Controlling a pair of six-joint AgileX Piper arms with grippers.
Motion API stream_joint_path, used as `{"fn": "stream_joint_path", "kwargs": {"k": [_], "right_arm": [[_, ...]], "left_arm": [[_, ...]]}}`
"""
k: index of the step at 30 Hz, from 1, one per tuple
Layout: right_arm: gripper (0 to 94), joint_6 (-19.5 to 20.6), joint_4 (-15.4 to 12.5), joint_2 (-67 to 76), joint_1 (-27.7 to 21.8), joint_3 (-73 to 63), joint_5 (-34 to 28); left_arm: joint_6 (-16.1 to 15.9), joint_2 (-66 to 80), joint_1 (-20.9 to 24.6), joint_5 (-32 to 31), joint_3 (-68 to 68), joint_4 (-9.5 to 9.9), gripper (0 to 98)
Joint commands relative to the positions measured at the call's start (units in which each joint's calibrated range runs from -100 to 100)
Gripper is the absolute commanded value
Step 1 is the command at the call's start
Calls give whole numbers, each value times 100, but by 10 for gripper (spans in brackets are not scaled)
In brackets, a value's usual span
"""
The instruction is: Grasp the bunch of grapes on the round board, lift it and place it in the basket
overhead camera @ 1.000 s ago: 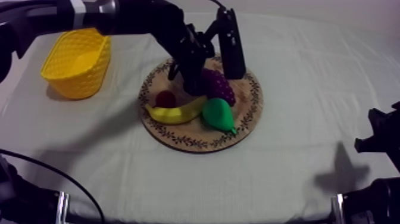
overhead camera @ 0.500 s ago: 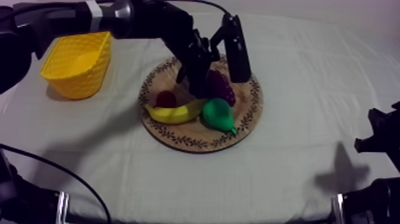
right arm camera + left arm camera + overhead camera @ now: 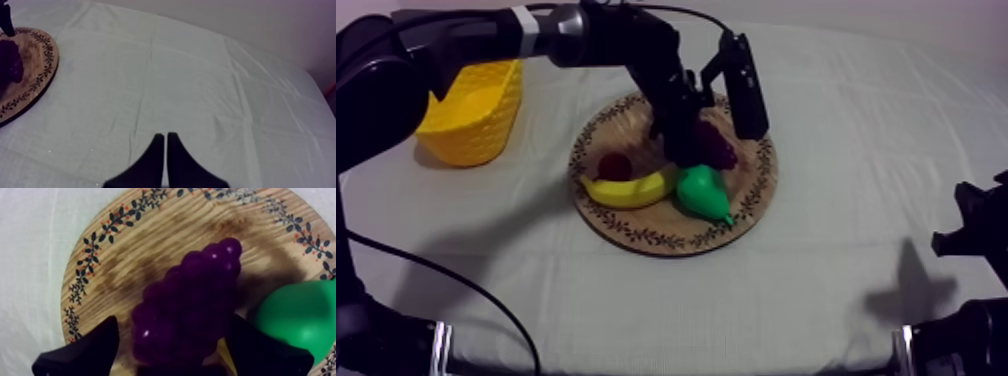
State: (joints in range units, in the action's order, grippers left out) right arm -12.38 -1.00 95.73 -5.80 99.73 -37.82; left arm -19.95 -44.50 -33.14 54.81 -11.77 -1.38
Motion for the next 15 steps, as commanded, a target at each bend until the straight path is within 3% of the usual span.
{"fn": "stream_joint_path", "kwargs": {"k": [1, 15], "right_arm": [[2, 0, 0, 2, -2, 4, 0], [2, 0, 0, 2, -2, 4, 0]], "left_arm": [[3, -47, 1, 38, -60, -4, 789], [127, -477, 66, 495, -608, -27, 774]]}}
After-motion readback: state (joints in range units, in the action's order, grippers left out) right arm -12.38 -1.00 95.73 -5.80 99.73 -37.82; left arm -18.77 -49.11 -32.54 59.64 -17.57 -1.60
